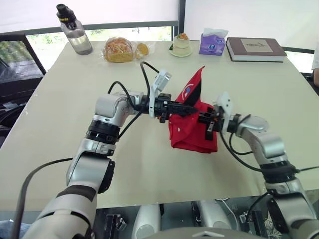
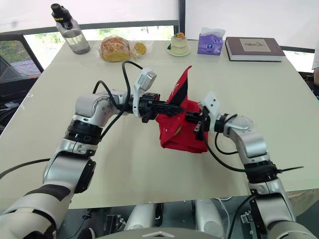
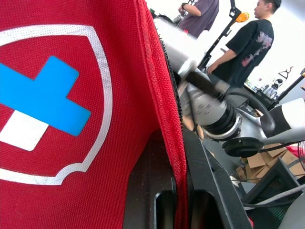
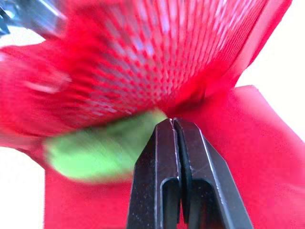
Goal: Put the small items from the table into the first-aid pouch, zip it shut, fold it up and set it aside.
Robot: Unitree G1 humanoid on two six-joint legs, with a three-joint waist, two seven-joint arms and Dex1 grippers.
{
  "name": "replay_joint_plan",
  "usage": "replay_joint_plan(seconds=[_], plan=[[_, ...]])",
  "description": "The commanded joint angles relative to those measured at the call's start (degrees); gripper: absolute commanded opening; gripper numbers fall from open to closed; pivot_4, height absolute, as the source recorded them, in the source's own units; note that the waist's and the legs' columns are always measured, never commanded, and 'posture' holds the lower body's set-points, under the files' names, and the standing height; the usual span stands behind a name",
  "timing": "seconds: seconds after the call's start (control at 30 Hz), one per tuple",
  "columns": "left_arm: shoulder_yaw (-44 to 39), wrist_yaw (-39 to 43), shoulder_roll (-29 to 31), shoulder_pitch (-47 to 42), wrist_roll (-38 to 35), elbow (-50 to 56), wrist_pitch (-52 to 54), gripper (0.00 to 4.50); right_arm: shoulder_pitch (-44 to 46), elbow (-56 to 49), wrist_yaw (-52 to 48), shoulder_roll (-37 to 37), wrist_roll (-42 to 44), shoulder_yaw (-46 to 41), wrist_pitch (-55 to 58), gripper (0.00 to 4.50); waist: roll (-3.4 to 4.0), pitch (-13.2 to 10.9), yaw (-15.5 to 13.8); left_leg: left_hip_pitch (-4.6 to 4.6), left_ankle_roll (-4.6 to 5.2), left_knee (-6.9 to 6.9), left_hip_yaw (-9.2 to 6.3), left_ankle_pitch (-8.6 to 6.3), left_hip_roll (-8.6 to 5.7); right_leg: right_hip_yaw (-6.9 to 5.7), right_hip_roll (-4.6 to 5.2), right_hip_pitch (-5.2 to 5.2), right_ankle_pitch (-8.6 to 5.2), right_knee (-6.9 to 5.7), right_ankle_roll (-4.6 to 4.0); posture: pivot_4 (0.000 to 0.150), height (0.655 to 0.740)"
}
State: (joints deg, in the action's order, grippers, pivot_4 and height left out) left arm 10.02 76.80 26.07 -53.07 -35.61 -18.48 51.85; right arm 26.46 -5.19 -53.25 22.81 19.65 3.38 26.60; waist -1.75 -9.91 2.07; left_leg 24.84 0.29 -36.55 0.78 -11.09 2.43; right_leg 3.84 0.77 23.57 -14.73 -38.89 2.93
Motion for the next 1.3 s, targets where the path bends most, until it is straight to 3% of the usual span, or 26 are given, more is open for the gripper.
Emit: replay_joint_plan(seconds=[0.03,0.3,0.4,0.53,0.67,0.7,0.73,0.93,1.3], plan=[[-0.45,0.77,-1.14,-0.51,0.12,0.2,-0.95,0.0,-2.66,-6.36,1.12,2.67,3.25,-4.87,0.24,0.06,0.0,0.0,0.05,0.0,0.0,-0.01,0.01,0.0,-0.02,0.0,0.02,0.0,0.0,0.01,0.0,0.15,0.74],[0.95,-2.13,-5.85,0.15,2.43,-3.59,0.84,0.0,-18.63,-12.64,-3.95,13.68,10.51,-16.3,1.71,0.06,0.0,0.0,-0.79,0.04,0.0,0.01,-0.01,0.0,-0.1,-0.01,0.08,-0.02,-0.04,0.04,0.07,0.15,0.74],[2.15,-3.4,-7.64,0.52,4.57,-5.64,-0.33,0.0,-22.42,-14.41,-2.72,14.48,13.41,-19.24,1.97,0.06,0.0,0.0,-0.48,0.0,0.01,0.0,0.06,0.0,-0.12,0.07,0.09,-0.02,-0.06,0.04,0.11,0.15,0.74],[2.11,-4.81,-10.71,0.66,6.69,-8.73,-2.51,1.44,-26.47,-16.46,-1.02,14.2,15.99,-22.41,1.92,1.32,0.01,0.0,-0.1,-0.05,0.01,-0.01,-0.03,0.0,-0.11,0.05,0.05,-0.03,-0.15,-0.03,0.28,0.15,0.74],[2.66,-2.54,-12.08,1.33,6.93,-8.94,-3.14,3.44,-30.65,-17.59,-0.32,14.26,16.54,-24.12,0.72,3.45,0.02,0.01,-0.06,-0.01,0.01,-0.01,-0.02,0.0,-0.12,0.05,0.07,-0.04,-0.13,0.01,0.23,0.15,0.74],[2.74,-2.41,-12.27,1.46,7.1,-8.93,-3.16,4.07,-31.28,-17.83,-0.17,14.12,17.0,-24.64,0.51,4.17,0.02,0.01,-0.06,-0.01,0.01,-0.01,-0.02,0.0,-0.12,0.05,0.08,-0.04,-0.12,0.01,0.21,0.15,0.74],[2.66,-2.5,-12.51,1.46,7.3,-9.2,-3.24,4.45,-31.72,-17.94,-0.08,14.01,17.4,-25.14,0.21,4.48,0.02,0.01,-0.05,-0.01,0.01,-0.01,-0.01,0.0,-0.12,0.05,0.08,-0.04,-0.12,0.01,0.21,0.15,0.74],[1.79,-2.29,-13.28,1.94,7.45,-9.61,-3.85,4.45,-32.7,-15.98,-1.02,13.86,17.8,-26.27,-3.01,4.48,0.03,0.01,-0.05,-0.08,0.01,-0.04,-0.02,0.0,-0.13,0.05,0.08,-0.11,-0.16,0.01,0.28,0.15,0.74],[2.48,0.85,-12.96,6.16,4.61,-1.13,-1.6,4.45,-35.05,-14.74,-2.08,12.68,18.59,-26.07,-7.01,4.48,0.05,0.03,-0.06,-0.07,0.01,-0.05,-0.02,0.0,-0.13,0.05,0.08,-0.12,-0.15,0.0,0.26,0.15,0.74]])
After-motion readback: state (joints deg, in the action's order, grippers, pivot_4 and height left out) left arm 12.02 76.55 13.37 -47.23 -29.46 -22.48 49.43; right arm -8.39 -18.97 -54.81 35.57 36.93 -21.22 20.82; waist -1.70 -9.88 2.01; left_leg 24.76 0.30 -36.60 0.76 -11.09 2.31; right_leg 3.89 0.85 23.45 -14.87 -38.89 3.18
